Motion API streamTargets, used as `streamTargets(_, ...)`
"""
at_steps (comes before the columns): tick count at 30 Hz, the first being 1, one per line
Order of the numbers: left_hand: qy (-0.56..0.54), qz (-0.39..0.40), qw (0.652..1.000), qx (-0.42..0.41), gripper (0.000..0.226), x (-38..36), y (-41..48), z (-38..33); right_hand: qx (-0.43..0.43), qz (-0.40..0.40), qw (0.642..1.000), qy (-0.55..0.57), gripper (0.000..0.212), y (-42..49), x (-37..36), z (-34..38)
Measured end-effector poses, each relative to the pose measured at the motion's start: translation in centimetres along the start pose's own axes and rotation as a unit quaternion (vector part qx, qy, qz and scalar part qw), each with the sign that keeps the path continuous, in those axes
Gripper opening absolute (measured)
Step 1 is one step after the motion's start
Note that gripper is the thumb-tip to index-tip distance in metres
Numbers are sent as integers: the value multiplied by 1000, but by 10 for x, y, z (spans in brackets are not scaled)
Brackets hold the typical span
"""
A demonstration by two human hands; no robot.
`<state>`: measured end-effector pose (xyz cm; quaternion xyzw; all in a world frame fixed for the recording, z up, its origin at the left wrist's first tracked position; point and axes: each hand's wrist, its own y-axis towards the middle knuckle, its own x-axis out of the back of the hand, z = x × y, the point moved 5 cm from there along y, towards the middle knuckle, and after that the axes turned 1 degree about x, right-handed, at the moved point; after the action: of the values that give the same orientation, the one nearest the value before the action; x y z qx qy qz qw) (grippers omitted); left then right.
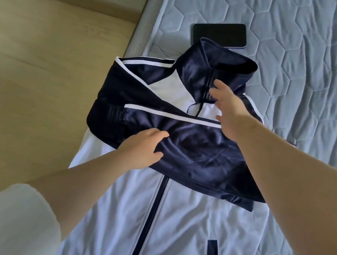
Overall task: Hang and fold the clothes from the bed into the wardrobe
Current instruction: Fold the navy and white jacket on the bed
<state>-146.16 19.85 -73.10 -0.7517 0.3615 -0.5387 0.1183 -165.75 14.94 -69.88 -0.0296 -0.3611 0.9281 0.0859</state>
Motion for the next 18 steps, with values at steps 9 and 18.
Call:
streamTargets(9, 138, -152, 977, -65, 44, -8, -79, -1, 77, -141, 921, -354, 32, -118, -15, -114)
streamTargets(18, 227, 27, 968, -105, 42, -103, -186, 8, -76, 29, 872, -483, 34, -249, -38, -245)
